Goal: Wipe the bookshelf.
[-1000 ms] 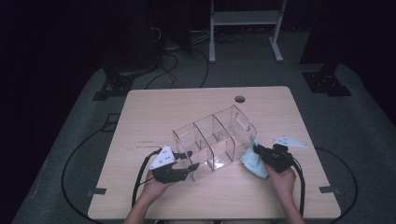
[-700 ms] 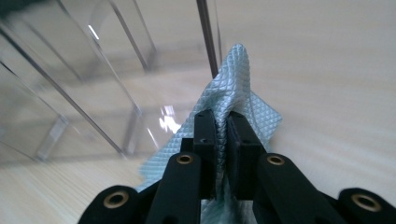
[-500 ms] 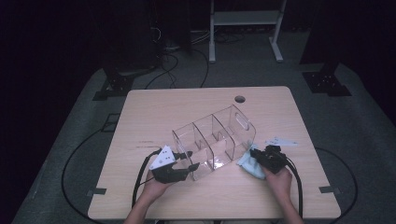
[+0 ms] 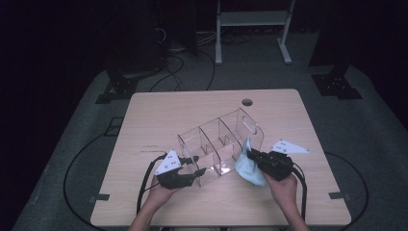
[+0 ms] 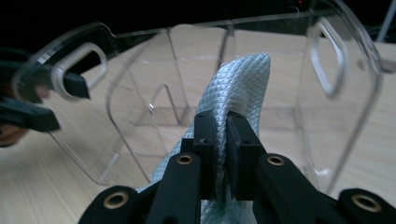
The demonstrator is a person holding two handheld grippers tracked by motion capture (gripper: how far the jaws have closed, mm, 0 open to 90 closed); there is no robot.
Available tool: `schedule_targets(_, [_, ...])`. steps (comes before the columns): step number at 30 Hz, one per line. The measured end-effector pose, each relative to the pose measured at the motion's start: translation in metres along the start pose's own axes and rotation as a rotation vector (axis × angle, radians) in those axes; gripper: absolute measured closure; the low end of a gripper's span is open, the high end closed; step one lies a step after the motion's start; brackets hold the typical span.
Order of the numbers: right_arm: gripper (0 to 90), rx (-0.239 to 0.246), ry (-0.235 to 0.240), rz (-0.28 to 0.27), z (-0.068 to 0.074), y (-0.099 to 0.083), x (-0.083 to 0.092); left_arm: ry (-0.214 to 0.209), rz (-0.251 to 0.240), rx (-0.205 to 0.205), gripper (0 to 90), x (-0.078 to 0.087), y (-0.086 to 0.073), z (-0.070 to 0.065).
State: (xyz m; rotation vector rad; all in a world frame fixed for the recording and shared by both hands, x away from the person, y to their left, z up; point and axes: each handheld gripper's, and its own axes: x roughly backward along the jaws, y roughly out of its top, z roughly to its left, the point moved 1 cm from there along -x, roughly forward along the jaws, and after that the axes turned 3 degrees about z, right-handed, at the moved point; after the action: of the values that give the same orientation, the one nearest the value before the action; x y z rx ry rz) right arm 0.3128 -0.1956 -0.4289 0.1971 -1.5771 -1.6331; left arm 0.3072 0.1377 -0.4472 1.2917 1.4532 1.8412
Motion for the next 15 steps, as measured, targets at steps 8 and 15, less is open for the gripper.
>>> schedule_targets(8, [83.0,0.012,-0.009,0.032,0.003,0.003,-0.013,0.002,-0.001,0.0,47.5,0.0,0.0,0.0])
schedule_targets(15, [82.8,-0.028,-0.015,0.074,-0.005,-0.02,-0.031,0.005,-0.002,0.0,47.5,-0.001,0.0,-0.001])
